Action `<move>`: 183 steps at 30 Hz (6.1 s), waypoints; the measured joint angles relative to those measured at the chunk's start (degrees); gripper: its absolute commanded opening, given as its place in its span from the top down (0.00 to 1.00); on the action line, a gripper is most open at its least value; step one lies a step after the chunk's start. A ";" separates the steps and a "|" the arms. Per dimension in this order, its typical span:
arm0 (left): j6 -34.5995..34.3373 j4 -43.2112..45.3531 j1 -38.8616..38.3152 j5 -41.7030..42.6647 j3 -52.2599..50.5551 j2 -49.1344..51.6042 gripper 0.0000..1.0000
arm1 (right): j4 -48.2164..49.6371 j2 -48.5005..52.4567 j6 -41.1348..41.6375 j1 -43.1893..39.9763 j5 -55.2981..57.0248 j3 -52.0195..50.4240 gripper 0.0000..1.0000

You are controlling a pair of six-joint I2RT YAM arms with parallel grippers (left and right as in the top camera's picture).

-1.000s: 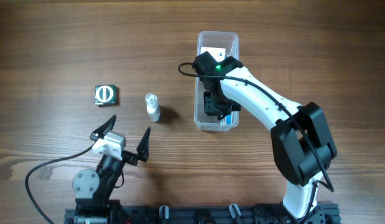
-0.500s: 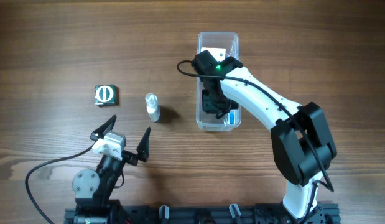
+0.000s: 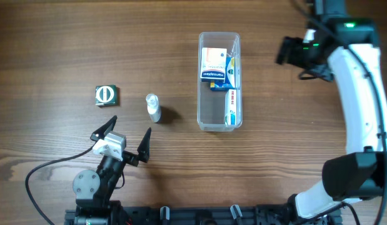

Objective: Pack container

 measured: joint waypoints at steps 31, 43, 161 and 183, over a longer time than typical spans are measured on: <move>0.57 0.55 0.00 -0.02 -0.04 0.00 0.00 | 22.43 0.09 8.48 -13.40 0.33 -11.23 0.00; -3.78 -20.72 0.07 -3.52 27.65 4.98 0.00 | 22.60 0.09 8.48 -13.40 0.31 -11.23 0.00; 6.12 -51.80 9.90 -17.88 87.10 121.13 0.00 | 22.60 0.11 8.50 -13.40 -0.13 -11.39 0.00; 6.08 -48.63 10.58 -17.86 86.14 121.24 0.11 | 22.60 0.09 8.50 -13.40 -0.13 -11.39 0.00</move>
